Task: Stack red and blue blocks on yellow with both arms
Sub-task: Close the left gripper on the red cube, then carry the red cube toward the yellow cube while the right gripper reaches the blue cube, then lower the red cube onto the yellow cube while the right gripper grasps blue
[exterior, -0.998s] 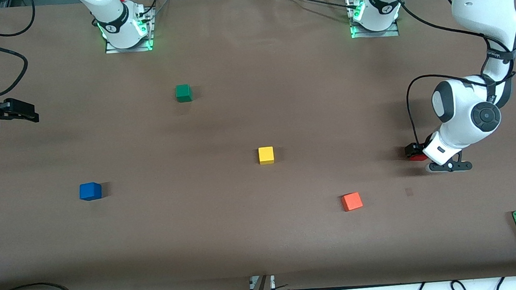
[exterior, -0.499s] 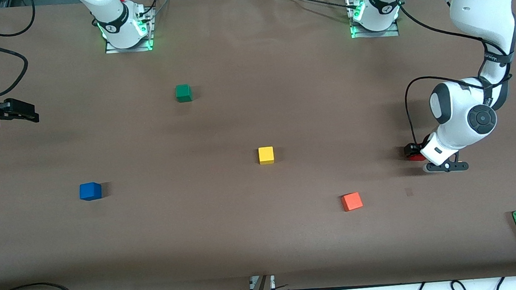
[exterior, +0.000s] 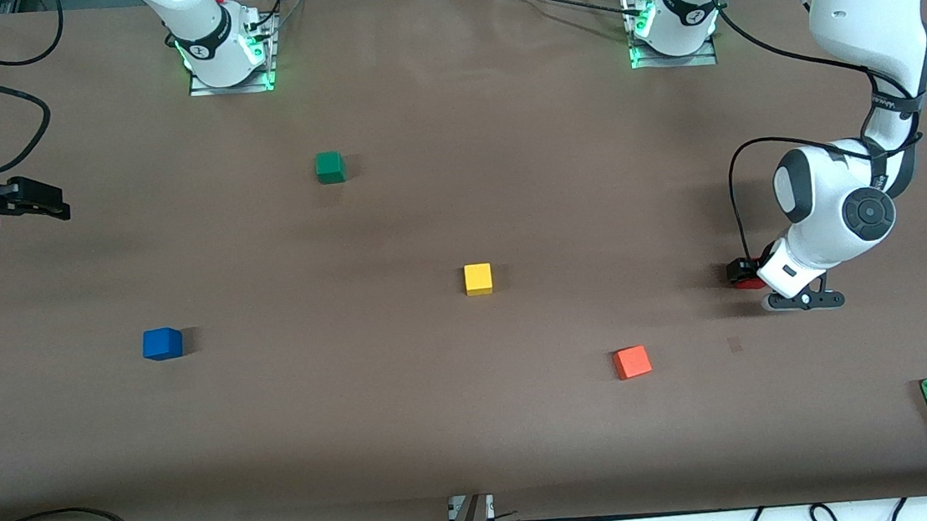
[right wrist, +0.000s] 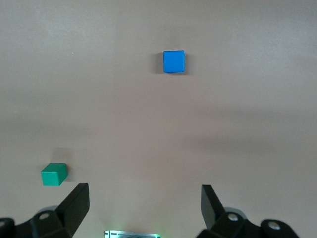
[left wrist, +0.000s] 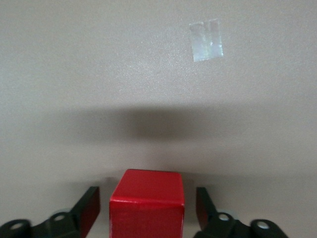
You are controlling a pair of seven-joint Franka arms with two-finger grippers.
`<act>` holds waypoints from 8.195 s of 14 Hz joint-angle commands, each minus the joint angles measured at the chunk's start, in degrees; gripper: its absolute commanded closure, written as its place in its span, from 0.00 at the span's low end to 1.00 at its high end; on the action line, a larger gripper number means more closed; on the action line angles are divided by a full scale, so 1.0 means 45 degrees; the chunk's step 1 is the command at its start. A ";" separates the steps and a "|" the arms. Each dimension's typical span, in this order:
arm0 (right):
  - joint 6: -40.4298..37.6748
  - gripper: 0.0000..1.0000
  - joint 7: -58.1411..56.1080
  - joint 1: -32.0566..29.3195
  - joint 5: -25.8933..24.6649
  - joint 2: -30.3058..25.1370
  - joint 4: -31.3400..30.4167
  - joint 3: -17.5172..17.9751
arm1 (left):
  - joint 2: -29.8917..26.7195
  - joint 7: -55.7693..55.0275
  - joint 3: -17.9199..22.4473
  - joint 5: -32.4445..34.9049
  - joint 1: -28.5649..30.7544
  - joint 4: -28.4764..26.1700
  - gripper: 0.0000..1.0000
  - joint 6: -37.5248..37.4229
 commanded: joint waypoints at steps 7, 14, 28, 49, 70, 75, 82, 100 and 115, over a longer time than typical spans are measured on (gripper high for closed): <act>0.0029 0.00 -0.0077 -0.0102 0.0017 0.0316 0.0273 0.0071 | -0.0816 0.0303 0.0014 0.0041 0.0044 -0.0011 0.07 -0.1372; 0.0029 0.00 -0.0077 -0.0102 0.0017 0.0316 0.0273 0.0071 | -0.0699 0.0303 0.0053 0.0041 0.0044 0.0028 0.17 -0.1335; 0.0029 0.00 -0.0077 -0.0102 0.0036 0.0316 0.0273 0.0090 | -0.0660 0.0088 0.0092 0.0022 0.0024 0.0204 0.52 -0.1315; 0.2037 0.00 -0.0116 -0.0296 -0.0100 0.2128 0.0253 0.0070 | -0.1638 -0.9533 -0.0259 0.0061 -0.4855 0.2330 1.00 -0.5143; 0.9031 0.00 -0.0234 -0.1040 0.0700 0.6760 -0.1094 0.0168 | 0.1644 -1.2696 -0.0298 -0.0993 -0.8804 0.8642 1.00 -0.8380; 0.9344 0.00 -0.0505 -0.1020 0.1169 0.7171 -0.1114 0.0188 | 0.1956 -1.1124 -0.0454 -0.0994 -0.8804 0.8661 1.00 -0.8484; 0.9443 0.14 -0.0624 -0.1020 0.1169 0.7366 -0.1094 0.0207 | 0.3539 -1.1182 -0.0435 -0.1479 -0.8316 1.1374 1.00 -0.7721; 0.9326 0.61 -0.0976 -0.0961 0.1150 0.7288 -0.0860 0.0305 | 0.4652 -1.1475 -0.0357 -0.1404 -0.8803 1.1337 1.00 -0.7233; 0.7102 0.61 -0.0995 -0.0883 0.1111 0.6859 0.0935 0.0461 | 0.4593 -1.1553 -0.0337 -0.1463 -0.8785 1.1396 0.97 -0.7194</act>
